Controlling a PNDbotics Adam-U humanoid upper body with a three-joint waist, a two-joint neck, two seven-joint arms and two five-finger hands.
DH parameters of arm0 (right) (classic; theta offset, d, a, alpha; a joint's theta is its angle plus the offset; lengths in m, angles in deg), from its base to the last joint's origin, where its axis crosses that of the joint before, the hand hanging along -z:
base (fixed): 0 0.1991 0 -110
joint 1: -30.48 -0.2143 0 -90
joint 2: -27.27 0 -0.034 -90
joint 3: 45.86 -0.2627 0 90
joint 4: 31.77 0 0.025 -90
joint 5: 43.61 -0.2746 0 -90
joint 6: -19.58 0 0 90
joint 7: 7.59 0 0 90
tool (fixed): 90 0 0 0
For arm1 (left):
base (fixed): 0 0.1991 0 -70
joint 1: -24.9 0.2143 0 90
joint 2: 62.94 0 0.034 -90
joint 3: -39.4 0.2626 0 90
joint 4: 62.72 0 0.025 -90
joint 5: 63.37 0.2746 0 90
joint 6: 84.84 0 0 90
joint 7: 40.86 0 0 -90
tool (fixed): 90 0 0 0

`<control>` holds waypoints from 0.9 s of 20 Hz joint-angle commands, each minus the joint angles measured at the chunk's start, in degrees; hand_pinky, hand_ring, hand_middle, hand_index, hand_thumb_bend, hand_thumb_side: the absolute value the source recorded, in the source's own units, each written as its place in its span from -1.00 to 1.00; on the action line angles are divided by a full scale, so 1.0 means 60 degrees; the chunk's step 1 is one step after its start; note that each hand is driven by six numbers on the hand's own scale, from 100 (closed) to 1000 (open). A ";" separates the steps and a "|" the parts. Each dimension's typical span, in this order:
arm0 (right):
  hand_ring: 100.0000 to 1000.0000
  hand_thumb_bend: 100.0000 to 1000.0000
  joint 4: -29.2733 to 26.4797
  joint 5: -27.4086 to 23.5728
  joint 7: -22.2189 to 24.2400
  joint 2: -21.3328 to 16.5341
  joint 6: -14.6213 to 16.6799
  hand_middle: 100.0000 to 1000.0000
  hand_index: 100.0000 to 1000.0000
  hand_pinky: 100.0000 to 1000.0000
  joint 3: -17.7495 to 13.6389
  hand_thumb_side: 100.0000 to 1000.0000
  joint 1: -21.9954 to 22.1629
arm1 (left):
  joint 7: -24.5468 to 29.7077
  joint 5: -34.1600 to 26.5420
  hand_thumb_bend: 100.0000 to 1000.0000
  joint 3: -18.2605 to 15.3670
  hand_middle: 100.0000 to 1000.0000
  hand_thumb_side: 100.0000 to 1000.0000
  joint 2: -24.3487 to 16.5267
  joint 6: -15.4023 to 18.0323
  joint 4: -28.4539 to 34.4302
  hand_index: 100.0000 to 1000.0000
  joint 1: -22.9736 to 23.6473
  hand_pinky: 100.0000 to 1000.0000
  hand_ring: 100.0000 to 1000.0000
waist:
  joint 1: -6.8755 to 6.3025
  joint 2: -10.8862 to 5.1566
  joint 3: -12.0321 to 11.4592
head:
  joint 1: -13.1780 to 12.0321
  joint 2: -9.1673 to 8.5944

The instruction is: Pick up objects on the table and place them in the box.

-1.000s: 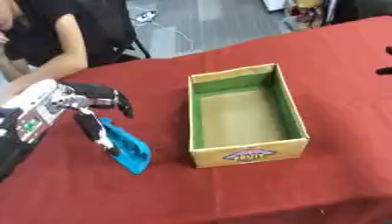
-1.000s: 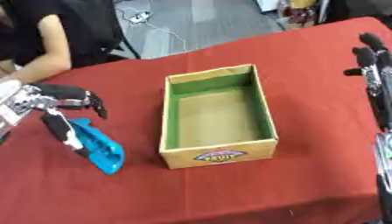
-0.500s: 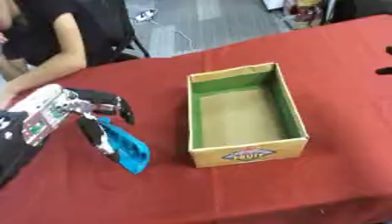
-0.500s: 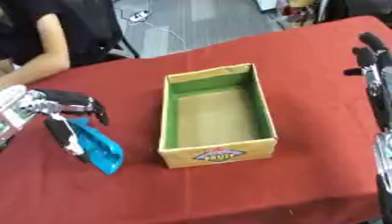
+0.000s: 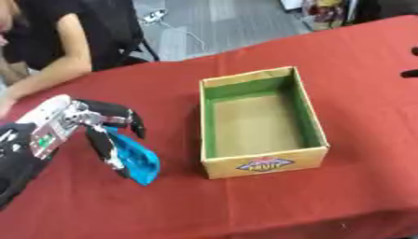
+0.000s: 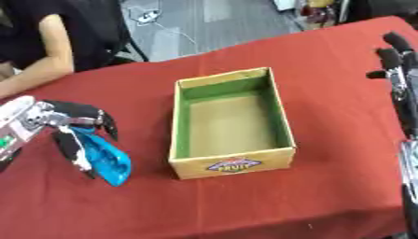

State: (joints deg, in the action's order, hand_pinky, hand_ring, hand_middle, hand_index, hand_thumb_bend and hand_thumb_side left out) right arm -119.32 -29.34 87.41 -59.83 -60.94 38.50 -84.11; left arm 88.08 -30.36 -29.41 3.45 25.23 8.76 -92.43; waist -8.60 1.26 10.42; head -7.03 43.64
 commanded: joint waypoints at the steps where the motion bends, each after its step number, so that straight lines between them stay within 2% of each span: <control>1: 0.79 -0.22 -0.0185 -0.0021 0.0010 -0.0054 0.0018 0.92 1.00 0.28 -0.0011 1.00 -0.0175 | -0.0006 -0.0024 1.00 -0.0061 0.34 -0.24 -0.0144 0.0022 0.0038 0.54 -0.0090 0.48 0.44 | 0.0080 -0.0066 -0.0006 | -0.0076 -0.0041; 12: 0.79 -0.22 -0.0199 -0.0036 0.0003 -0.0045 0.0014 0.92 1.00 0.28 -0.0023 1.00 -0.0210 | -0.0243 0.0350 1.00 -0.0119 0.28 -0.29 0.0093 0.0063 -0.0077 0.50 0.0012 0.47 0.37 | 0.0114 0.0005 -0.0011 | -0.0099 -0.0039; 18: 0.79 -0.22 -0.0209 -0.0041 -0.0001 -0.0038 0.0013 0.92 1.00 0.28 -0.0030 1.00 -0.0229 | -0.0322 0.0660 0.91 -0.0121 0.26 -0.31 0.0209 0.0143 -0.0234 0.49 0.0014 0.45 0.32 | 0.0122 0.0036 -0.0004 | -0.0111 -0.0039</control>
State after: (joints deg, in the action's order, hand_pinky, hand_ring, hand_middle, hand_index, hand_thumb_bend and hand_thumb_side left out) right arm -119.34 -29.37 87.41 -59.80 -60.95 38.46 -84.36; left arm 86.38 -26.86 -29.43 5.94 25.93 7.26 -91.85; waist -8.37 1.98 10.42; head -7.07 43.65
